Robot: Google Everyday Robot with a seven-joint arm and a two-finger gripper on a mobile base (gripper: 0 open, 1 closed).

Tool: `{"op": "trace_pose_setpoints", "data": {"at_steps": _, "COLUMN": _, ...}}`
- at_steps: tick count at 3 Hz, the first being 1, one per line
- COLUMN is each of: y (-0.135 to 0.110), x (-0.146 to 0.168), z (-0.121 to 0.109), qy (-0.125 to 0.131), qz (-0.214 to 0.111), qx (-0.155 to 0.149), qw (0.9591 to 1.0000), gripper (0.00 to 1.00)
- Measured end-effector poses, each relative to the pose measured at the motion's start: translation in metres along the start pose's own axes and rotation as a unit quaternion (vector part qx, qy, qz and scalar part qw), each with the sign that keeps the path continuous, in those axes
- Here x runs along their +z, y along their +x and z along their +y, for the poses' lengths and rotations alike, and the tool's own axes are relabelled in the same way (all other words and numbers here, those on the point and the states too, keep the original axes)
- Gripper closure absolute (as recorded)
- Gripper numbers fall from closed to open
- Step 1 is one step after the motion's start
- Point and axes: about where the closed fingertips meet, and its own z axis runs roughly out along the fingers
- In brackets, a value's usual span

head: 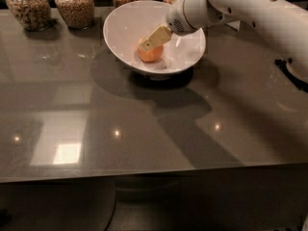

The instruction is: Pick orange from white bowl

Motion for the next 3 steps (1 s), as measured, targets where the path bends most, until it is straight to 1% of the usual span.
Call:
{"op": "trace_pose_setpoints", "data": {"at_steps": 1, "y": 0.01, "x": 0.016, "z": 0.003, "qy": -0.008, "qz": 0.004, "qx": 0.011, "qw": 0.9999, "gripper": 0.22}}
{"op": "trace_pose_setpoints", "data": {"at_steps": 3, "y": 0.022, "x": 0.044, "z": 0.006, "qy": -0.029, "qz": 0.01, "qx": 0.027, "qw": 0.9992, "gripper": 0.22}}
